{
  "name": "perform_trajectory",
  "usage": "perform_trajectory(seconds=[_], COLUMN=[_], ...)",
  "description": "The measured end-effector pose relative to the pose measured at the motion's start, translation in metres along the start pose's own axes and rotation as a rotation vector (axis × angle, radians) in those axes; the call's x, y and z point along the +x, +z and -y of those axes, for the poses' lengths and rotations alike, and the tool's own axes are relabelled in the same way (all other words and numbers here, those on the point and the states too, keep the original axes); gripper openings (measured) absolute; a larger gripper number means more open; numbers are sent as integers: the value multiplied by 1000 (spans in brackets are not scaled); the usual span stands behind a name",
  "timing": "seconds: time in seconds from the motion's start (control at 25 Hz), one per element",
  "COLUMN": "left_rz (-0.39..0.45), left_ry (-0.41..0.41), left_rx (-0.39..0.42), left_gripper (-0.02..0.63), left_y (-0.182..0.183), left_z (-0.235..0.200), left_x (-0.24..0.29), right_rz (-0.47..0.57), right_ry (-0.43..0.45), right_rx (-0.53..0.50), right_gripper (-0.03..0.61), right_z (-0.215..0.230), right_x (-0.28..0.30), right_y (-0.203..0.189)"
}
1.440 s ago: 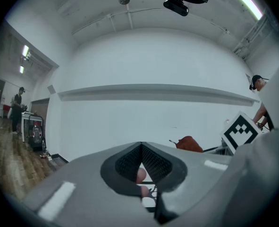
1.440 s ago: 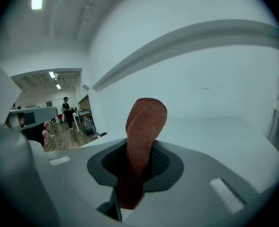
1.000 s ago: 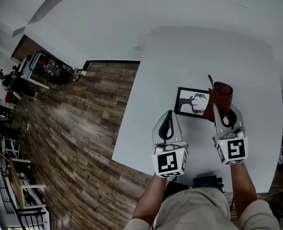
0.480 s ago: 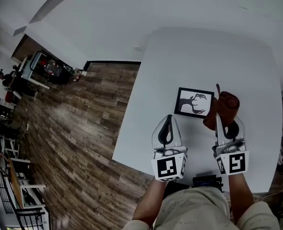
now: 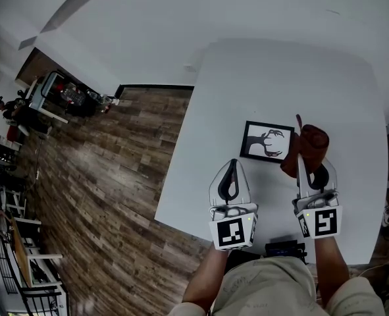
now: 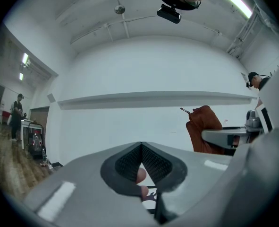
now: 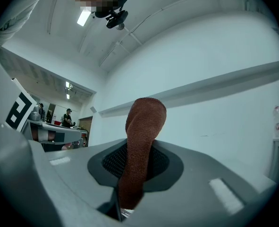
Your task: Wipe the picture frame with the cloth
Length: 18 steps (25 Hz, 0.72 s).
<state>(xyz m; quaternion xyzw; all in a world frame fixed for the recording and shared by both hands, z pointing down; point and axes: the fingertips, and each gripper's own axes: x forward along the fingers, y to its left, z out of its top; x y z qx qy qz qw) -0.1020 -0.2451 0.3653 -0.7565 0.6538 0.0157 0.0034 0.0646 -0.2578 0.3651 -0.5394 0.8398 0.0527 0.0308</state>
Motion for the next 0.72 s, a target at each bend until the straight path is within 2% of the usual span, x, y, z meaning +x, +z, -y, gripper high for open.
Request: perform_trajectory(seconds=[0.72], left_rz=[17], left_ry=[2], left_rx=[3], left_gripper=[1], left_y=[7], left_z=[-1], left_x=[-1], right_rz=[-27], right_ry=[-12], right_rx=[-4], right_gripper=[91], right_z=[5], right_x=[2], right_y=[-6])
